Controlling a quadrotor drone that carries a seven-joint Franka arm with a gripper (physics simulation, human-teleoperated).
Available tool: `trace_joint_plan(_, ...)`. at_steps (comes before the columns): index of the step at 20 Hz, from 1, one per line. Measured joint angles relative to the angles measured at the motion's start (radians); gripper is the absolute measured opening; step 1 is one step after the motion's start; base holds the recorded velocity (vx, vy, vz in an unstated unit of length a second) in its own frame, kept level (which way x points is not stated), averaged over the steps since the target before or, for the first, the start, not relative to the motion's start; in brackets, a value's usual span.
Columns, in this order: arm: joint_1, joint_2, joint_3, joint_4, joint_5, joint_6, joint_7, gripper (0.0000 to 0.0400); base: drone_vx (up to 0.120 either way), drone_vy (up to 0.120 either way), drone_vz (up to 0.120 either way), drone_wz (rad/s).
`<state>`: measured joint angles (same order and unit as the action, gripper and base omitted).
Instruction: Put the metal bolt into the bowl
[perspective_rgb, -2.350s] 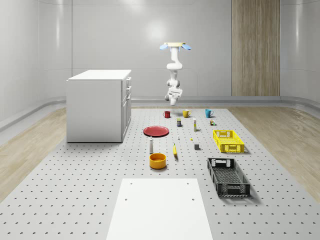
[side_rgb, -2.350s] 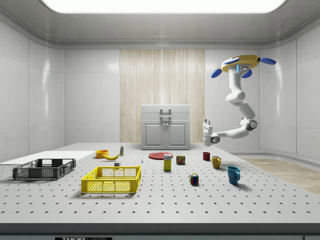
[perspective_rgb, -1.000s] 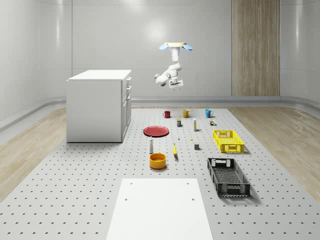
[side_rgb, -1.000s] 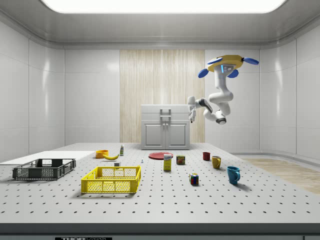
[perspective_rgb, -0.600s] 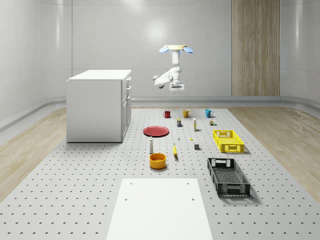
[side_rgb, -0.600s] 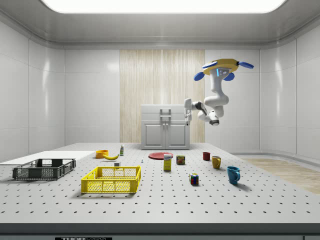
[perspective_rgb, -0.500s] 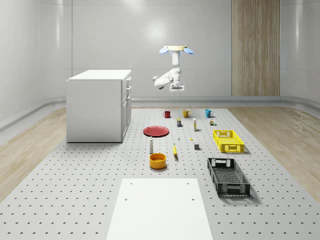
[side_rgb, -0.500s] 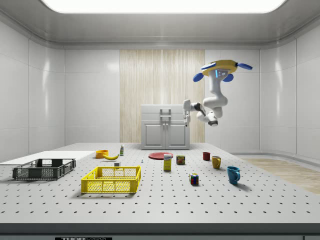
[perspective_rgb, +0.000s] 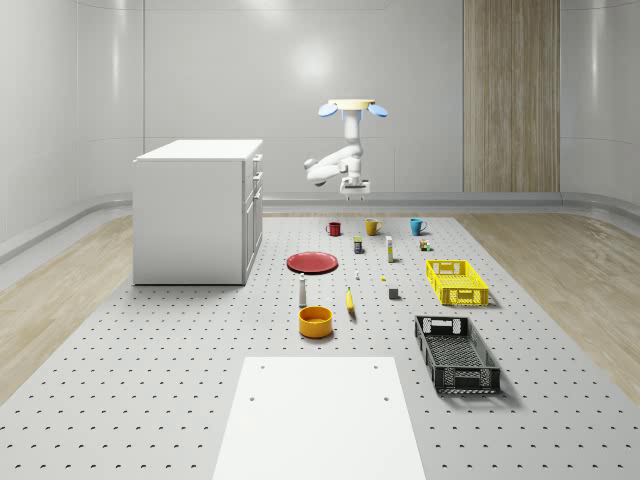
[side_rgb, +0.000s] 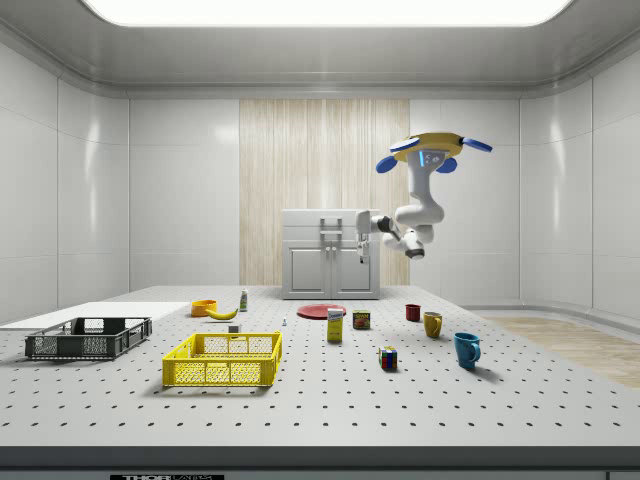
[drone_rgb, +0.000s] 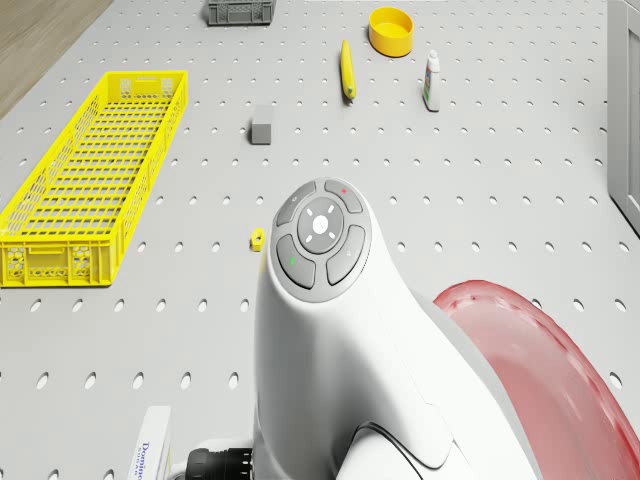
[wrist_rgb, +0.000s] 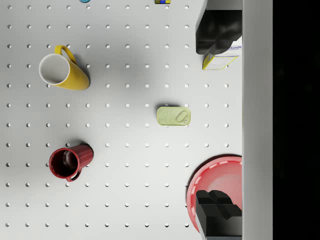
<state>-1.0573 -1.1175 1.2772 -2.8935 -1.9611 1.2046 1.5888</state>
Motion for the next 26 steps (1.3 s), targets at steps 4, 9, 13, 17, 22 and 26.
trace_joint_plan(4, -0.009, -0.021, 0.008, 0.001, 0.011, 0.018, 0.008, 0.0400, 0.120, 0.000, -0.120, 0.000)
trace_joint_plan(9, -0.019, -0.046, 0.016, 0.003, 0.024, 0.040, 0.017, 0.0400, 0.120, 0.000, -0.120, 0.000)
trace_joint_plan(13, -0.026, -0.066, 0.023, 0.005, 0.034, 0.058, 0.024, 0.0400, 0.120, 0.000, -0.120, 0.000)
trace_joint_plan(17, -0.032, -0.085, 0.028, 0.006, 0.044, 0.075, 0.030, 0.0400, 0.120, 0.000, -0.120, 0.000)
trace_joint_plan(22, -0.039, -0.108, 0.035, 0.008, 0.056, 0.096, 0.036, 0.0400, 0.120, 0.000, -0.032, 0.000)
trace_joint_plan(26, -0.044, -0.125, 0.040, 0.009, 0.064, 0.112, 0.041, 0.0400, 0.120, 0.000, 0.000, 0.000)
